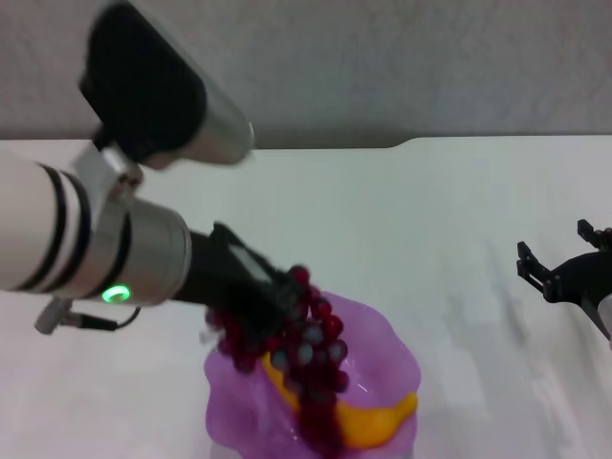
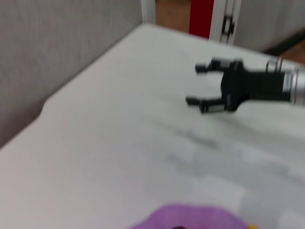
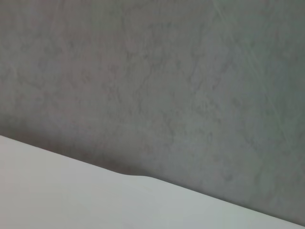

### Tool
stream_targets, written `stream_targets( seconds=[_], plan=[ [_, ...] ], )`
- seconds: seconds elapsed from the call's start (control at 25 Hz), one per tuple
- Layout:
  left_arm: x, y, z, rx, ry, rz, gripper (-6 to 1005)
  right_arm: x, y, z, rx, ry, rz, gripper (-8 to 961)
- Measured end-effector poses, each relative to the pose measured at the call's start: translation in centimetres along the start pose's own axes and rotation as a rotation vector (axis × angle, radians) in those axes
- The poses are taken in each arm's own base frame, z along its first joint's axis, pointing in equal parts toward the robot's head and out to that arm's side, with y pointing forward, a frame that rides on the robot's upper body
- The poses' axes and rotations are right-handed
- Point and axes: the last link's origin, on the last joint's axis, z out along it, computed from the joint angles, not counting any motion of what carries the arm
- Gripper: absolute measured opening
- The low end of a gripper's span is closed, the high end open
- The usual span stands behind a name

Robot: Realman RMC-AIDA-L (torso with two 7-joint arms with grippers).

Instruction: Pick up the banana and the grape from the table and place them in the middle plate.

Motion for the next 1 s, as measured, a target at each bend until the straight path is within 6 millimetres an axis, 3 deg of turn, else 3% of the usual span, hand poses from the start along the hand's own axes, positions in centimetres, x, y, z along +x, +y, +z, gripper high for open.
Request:
stream_targets(
  seconds=[0.24, 0.28, 0.64, 1.0],
  plan=[
    [-0.8, -0.1, 2.4, 0.018, -0.09, 0.015, 64, -0.1, 0.0, 0.1, -0.001, -0.003, -0.001, 888],
    [-1.1, -0.2, 3.9, 0.025, -0.122, 0.016, 65, -0.1, 0.0, 0.1, -0.001, -0.003, -0.001, 888],
    [-2.7, -0.3, 8.9, 0.094, -0.317, 0.039, 67, -0.2, 0.0, 0.2, 0.001, -0.008, 0.001, 888],
    [-2.9, 0.3, 10.1, 0.117, -0.401, 0.084, 69, -0.3, 0.0, 0.2, -0.002, -0.008, -0.001, 888]
  ],
)
